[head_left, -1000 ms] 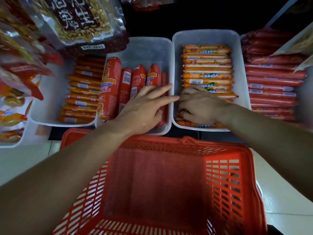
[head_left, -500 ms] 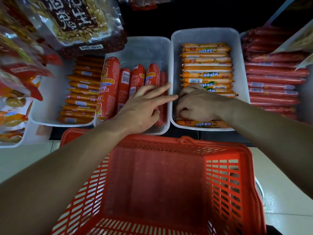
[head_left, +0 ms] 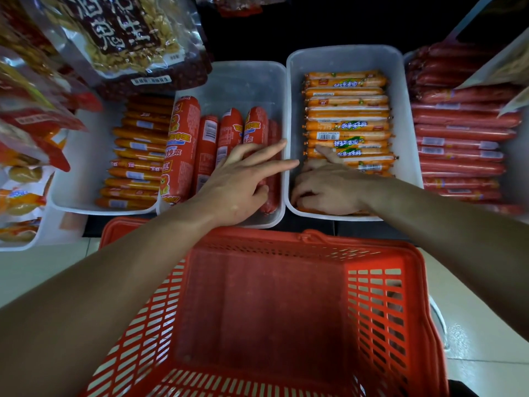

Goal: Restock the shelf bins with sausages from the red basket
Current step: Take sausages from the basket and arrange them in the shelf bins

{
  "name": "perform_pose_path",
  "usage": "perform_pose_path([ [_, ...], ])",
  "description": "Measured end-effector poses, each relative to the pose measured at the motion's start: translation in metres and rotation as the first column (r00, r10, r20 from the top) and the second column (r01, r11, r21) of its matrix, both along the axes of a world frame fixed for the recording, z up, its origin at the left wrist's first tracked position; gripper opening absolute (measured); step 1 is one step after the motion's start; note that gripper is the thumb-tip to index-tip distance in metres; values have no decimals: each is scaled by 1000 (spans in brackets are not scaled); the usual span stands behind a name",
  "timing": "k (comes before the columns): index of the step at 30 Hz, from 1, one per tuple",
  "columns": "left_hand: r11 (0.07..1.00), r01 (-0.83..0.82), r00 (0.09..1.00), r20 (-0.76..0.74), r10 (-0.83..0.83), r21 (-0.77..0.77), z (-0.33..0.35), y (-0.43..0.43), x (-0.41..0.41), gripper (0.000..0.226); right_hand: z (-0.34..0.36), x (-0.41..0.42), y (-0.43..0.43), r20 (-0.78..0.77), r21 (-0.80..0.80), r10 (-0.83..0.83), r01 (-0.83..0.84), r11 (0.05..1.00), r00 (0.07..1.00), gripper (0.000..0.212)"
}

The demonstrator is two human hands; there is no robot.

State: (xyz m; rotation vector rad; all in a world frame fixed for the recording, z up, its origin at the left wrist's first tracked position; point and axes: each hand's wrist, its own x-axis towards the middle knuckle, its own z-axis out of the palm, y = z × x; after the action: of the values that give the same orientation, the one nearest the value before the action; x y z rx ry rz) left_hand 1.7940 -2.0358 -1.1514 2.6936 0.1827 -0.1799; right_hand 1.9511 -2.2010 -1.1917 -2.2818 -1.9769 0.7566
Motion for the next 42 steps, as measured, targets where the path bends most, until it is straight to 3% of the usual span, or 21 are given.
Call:
perform_pose_path([
  [5, 1000, 2, 1000, 5, -2, 1, 0, 0, 0, 73, -4, 7, -1, -342, -60, -102, 87, 994, 934, 25],
  [7, 1000, -1, 1000, -7, 1, -1, 0, 0, 0, 73, -7, 9, -1, -326, -54, -107, 95, 994, 939, 26],
  [10, 1000, 4, 1000, -19, -4, 0, 1, 0, 0, 73, -10, 7, 1, -175, 88, -76, 92, 992, 982, 23],
  [14, 1000, -2, 1000, -25, 2, -12, 1, -1, -1, 73, -9, 5, 0, -316, 21, -103, 115, 993, 943, 21],
  [18, 1000, -5, 1000, -29, 5, -17, 2, -1, -1, 73, -4, 6, 1, -279, 139, -101, 145, 980, 955, 20],
  [21, 1000, 0, 999, -33, 0, -14, 1, 0, -1, 73, -2, 7, 3, -284, 35, -112, 127, 991, 952, 18],
  [24, 1000, 3, 1000, -24, -4, -18, -1, 0, -1, 73, 5, 7, 1, -333, 94, -156, 197, 976, 930, 18],
  [27, 1000, 2, 1000, -2, -2, -26, -1, 0, -1, 72, 18, 6, -4, -358, 20, -168, 188, 982, 919, 14],
  [29, 999, -9, 1000, 6, 9, -39, -1, -1, 0, 69, 27, 12, -13, -408, 102, -214, 277, 955, 887, 20],
  [32, 999, -17, 1000, 8, 18, -37, 0, -4, 1, 67, 32, 25, -32, -270, 230, -254, 319, 919, 929, 43],
  [35, 1000, -17, 1000, 15, 17, -20, -1, -4, 2, 68, 31, 28, -41, -95, 119, -229, 239, 964, 969, 66],
  [39, 1000, -19, 999, 34, 20, -16, 0, -5, 1, 69, 20, 9, -32, -14, 116, -99, 100, 988, 995, 60],
  [42, 1000, -23, 999, 29, 24, -13, 1, -7, 2, 68, 18, 10, -29, -107, 144, -132, 147, 979, 986, 53],
])
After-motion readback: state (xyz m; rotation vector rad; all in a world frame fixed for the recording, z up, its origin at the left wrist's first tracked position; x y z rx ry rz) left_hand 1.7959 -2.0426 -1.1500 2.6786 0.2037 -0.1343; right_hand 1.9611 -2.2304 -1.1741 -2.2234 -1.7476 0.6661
